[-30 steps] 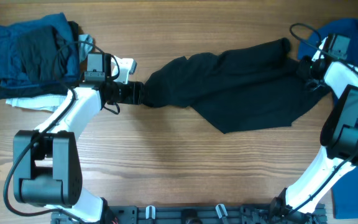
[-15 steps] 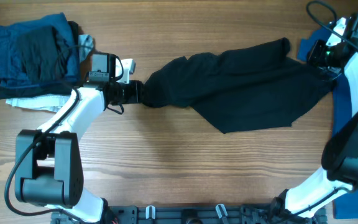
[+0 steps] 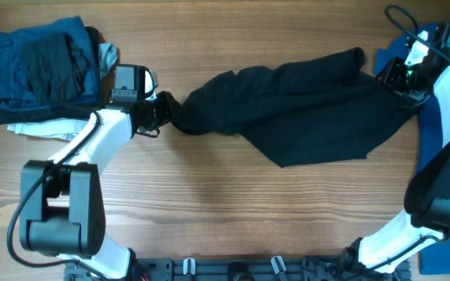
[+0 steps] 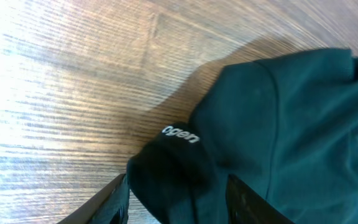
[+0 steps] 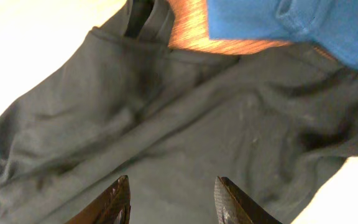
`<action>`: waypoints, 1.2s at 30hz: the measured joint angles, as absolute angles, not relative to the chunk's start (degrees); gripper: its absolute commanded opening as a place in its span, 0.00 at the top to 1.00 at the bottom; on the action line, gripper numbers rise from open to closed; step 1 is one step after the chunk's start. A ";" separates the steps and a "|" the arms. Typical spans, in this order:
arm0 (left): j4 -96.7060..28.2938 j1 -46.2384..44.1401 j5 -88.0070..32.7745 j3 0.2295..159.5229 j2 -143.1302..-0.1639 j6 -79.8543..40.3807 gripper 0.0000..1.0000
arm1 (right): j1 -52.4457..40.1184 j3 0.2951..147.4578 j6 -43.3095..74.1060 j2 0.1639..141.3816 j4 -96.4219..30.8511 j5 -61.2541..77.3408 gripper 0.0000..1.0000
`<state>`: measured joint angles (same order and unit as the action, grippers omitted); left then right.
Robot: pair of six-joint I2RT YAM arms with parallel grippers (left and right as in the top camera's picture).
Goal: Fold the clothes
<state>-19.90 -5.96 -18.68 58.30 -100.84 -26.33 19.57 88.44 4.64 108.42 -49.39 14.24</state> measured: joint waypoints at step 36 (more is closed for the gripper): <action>-10.63 -5.96 -21.52 58.30 -104.49 -32.18 0.55 | -5.39 66.87 21.43 108.07 -56.66 18.26 0.94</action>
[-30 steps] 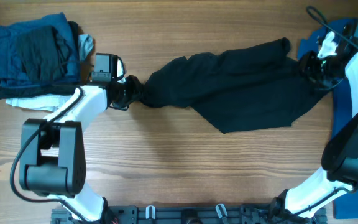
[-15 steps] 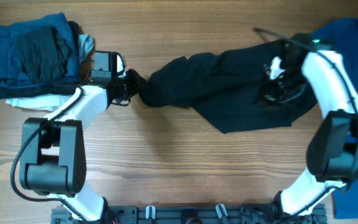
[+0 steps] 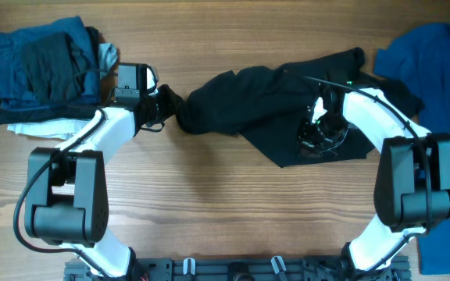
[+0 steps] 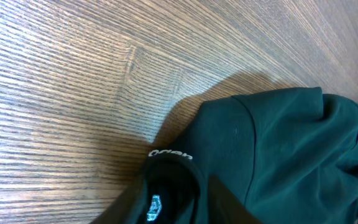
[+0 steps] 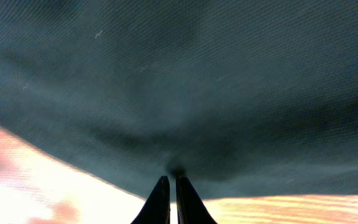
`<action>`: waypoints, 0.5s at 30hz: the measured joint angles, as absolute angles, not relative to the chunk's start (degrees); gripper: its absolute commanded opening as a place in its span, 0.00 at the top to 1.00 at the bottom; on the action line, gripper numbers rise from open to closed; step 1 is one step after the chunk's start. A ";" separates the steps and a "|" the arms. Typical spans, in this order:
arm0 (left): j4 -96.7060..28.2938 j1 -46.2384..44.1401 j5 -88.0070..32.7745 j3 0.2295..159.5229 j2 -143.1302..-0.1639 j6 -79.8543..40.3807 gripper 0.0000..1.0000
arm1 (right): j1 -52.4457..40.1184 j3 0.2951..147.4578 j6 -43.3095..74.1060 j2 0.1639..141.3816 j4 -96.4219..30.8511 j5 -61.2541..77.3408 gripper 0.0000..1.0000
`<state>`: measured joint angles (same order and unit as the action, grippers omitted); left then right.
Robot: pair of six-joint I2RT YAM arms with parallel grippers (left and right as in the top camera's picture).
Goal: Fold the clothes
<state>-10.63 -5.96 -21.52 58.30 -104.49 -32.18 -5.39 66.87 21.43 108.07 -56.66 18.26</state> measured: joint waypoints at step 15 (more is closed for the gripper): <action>-13.32 -5.96 -30.15 58.35 -104.47 -32.27 0.51 | -5.37 66.87 21.87 108.07 -55.16 13.39 0.90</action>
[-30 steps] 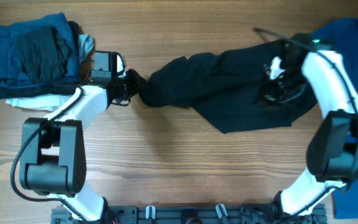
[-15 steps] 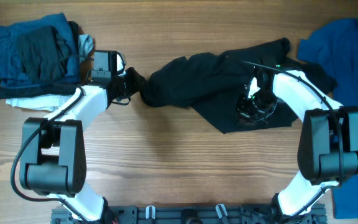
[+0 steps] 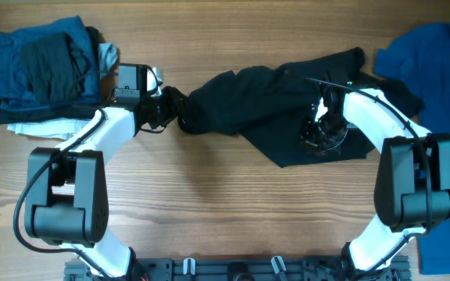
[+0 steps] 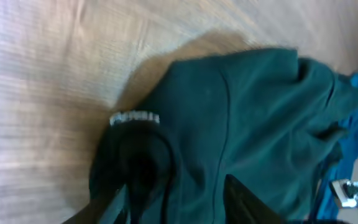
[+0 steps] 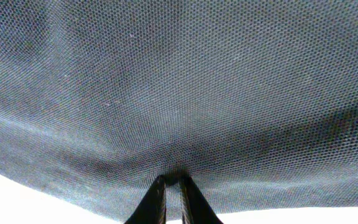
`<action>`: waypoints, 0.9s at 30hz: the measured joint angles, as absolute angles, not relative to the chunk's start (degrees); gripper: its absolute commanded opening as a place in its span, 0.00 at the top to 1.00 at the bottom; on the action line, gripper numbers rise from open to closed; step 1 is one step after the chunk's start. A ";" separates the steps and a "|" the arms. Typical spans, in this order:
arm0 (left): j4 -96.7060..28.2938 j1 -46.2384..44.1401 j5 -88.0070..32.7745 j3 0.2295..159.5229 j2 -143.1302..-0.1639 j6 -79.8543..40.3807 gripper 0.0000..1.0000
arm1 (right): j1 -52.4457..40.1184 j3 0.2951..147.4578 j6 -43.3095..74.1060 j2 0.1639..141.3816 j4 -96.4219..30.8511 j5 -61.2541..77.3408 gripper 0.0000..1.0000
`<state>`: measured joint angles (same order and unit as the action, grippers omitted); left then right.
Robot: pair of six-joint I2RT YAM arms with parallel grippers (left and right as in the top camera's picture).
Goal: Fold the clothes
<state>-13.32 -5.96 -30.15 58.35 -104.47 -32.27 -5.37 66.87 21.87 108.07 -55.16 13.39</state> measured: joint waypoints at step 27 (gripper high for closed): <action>-15.75 -5.96 -19.16 58.37 -104.33 -32.10 0.47 | -5.37 66.87 21.61 108.07 -53.98 13.02 0.90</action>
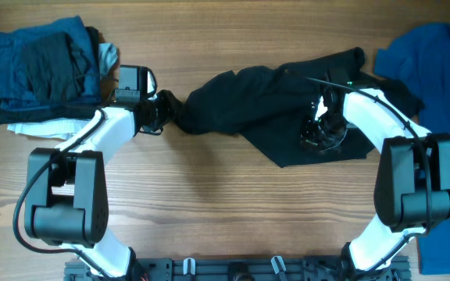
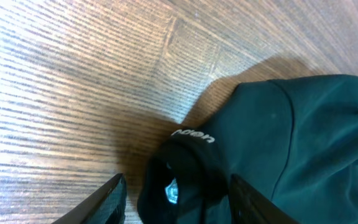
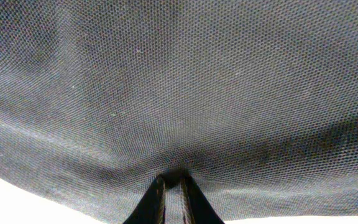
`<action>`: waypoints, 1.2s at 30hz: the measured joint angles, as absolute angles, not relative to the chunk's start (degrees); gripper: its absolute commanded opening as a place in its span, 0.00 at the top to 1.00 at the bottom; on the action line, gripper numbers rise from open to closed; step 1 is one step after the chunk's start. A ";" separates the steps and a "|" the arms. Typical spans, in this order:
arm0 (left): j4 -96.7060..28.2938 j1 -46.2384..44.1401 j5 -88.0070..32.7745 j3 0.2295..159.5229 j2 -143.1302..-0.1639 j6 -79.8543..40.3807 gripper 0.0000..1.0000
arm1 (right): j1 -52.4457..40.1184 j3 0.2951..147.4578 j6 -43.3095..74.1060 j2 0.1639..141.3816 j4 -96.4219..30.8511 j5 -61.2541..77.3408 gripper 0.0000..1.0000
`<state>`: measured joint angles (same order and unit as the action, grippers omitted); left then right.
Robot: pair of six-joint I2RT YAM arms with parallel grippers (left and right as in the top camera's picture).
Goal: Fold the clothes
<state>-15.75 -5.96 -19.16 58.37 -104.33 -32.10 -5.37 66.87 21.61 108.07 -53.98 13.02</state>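
Observation:
A black garment lies stretched across the table's middle, bunched at its left end. My left gripper is at that end. In the left wrist view it is open, its fingers wide apart on either side of a rolled cuff with white lettering. My right gripper rests on the garment's lower right part. In the right wrist view it is shut on a pinch of the black mesh fabric.
A stack of folded blue, black and white clothes sits at the far left. A blue garment lies at the far right, and more blue cloth at the near right corner. Bare wood runs along the near side.
My left gripper has shifted slightly left and sits level over the wood, still open round the cuff. My right gripper stays shut on the same pinch of fabric.
At first my right gripper was open at the garment's far right edge by the blue cloth, and my left held the cuff end between its fingers. Then the right was shut on the lower right fabric and the left fingers stood closer. Since then the left has opened wide.

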 measured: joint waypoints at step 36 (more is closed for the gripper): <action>-17.78 -8.45 -20.84 58.37 -96.49 -32.25 0.49 | -5.37 66.87 21.61 108.07 -54.11 12.99 0.88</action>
